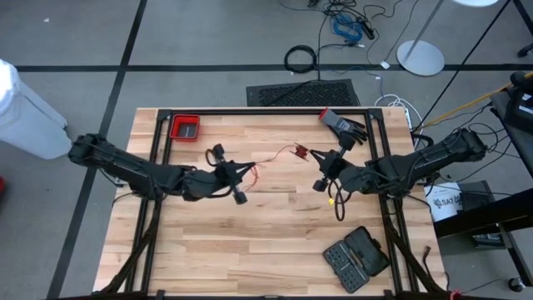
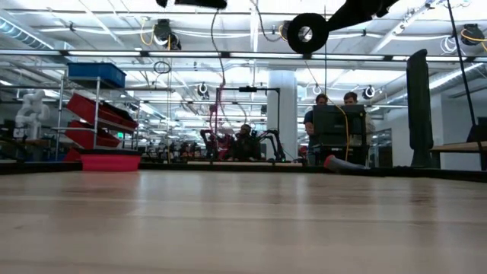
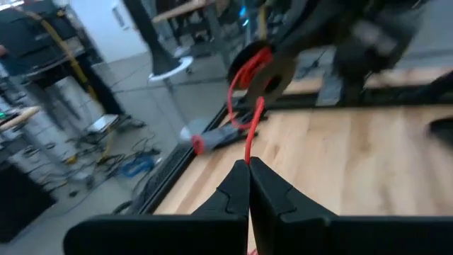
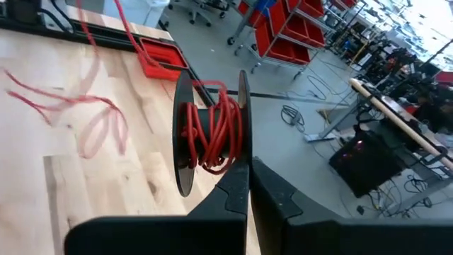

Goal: Coil cords
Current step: Uncoil the red wire from the spool

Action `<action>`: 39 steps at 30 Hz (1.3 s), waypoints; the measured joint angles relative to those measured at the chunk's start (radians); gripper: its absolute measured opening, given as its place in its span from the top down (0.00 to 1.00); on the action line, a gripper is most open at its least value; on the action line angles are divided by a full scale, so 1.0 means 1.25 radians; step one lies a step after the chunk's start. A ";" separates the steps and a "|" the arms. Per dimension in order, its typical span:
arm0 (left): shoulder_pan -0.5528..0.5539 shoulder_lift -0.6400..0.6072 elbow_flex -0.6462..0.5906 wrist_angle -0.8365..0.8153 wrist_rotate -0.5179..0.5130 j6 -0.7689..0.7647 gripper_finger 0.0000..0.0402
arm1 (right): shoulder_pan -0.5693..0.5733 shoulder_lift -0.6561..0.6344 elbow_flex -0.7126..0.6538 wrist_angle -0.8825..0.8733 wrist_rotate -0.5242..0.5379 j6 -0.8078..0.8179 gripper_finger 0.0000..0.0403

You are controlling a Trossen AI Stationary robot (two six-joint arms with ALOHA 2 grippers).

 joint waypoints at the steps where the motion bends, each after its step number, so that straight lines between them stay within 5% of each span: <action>1: -0.006 -0.007 0.000 0.007 0.011 0.000 1.00 | 0.000 0.000 0.000 0.000 0.010 -0.003 1.00; 18: -0.057 0.009 0.000 0.265 0.303 -0.006 1.00 | -0.008 0.000 0.000 0.021 0.028 -0.021 1.00; 30: -0.042 0.171 0.001 0.473 0.432 -0.006 1.00 | -0.012 0.000 0.000 0.022 0.023 -0.017 1.00; 39: -0.012 0.324 0.101 0.477 0.573 -0.069 1.00 | -0.012 -0.001 0.000 0.027 0.023 0.002 1.00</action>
